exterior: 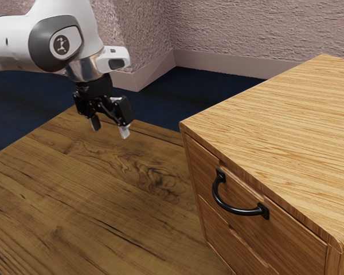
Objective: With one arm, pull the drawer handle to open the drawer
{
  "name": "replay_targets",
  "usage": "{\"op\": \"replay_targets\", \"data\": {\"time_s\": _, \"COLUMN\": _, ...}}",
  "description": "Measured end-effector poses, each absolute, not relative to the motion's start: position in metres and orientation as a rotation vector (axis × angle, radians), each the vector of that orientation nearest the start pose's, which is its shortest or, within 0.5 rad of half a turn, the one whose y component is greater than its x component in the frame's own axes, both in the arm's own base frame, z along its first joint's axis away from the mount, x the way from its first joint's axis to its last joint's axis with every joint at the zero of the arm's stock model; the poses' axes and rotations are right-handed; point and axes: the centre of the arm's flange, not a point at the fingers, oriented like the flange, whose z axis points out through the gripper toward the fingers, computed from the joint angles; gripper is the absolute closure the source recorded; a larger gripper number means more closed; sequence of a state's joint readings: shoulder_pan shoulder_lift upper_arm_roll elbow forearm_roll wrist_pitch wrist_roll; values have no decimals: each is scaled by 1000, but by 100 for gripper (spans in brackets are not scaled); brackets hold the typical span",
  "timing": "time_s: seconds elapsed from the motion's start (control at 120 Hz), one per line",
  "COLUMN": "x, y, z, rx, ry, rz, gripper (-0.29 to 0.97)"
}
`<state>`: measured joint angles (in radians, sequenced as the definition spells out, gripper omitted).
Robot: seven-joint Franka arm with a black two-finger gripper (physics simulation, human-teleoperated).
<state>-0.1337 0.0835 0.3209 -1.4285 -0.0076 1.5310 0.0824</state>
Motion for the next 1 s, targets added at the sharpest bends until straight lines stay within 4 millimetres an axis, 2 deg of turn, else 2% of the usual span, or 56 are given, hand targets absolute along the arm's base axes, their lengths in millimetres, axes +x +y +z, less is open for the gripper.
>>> {"op": "replay_targets", "data": {"time_s": 0.2, "x": 567, "y": 102, "z": 643, "rx": -3118, "ry": -150, "rz": -32, "gripper": 0}}
{"op": "replay_targets", "data": {"time_s": 0.267, "x": 559, "y": 101, "z": 659, "rx": -3126, "ry": -140, "rz": -75, "gripper": 0}}
{"op": "replay_targets", "data": {"time_s": 0.283, "x": 555, "y": 100, "z": 666, "rx": -3127, "ry": -137, "rz": -93, "gripper": 0}}
{"op": "replay_targets", "data": {"time_s": 0.325, "x": 533, "y": 95, "z": 709, "rx": -3133, "ry": -114, "rz": -221, "gripper": 0}}
{"op": "replay_targets", "data": {"time_s": 0.392, "x": 498, "y": 87, "z": 757, "rx": -3138, "ry": -76, "rz": -352, "gripper": 0}}
{"op": "replay_targets", "data": {"time_s": 0.433, "x": 480, "y": 77, "z": 777, "rx": -3142, "ry": -35, "rz": -391, "gripper": 0}}
{"op": "replay_targets", "data": {"time_s": 0.467, "x": 472, "y": 69, "z": 783, "rx": -3146, "ry": -5, "rz": -393, "gripper": 0}}
{"op": "replay_targets", "data": {"time_s": 0.533, "x": 468, "y": 71, "z": 779, "rx": -3141, "ry": -9, "rz": -339, "gripper": 0}}
{"op": "replay_targets", "data": {"time_s": 0.642, "x": 460, "y": 109, "z": 760, "rx": -3123, "ry": -129, "rz": -185, "gripper": 0}}
{"op": "replay_targets", "data": {"time_s": 0.7, "x": 461, "y": 117, "z": 745, "rx": -3119, "ry": -156, "rz": -94, "gripper": 0}}
{"op": "replay_targets", "data": {"time_s": 0.775, "x": 467, "y": 116, "z": 730, "rx": -3112, "ry": -152, "rz": -6, "gripper": 0}}
{"op": "replay_targets", "data": {"time_s": 0.942, "x": 476, "y": 107, "z": 714, "rx": -3106, "ry": -124, "rz": 81, "gripper": 0}}
{"op": "replay_targets", "data": {"time_s": 1.0, "x": 454, "y": 97, "z": 707, "rx": -3130, "ry": -72, "rz": 83, "gripper": 0}}
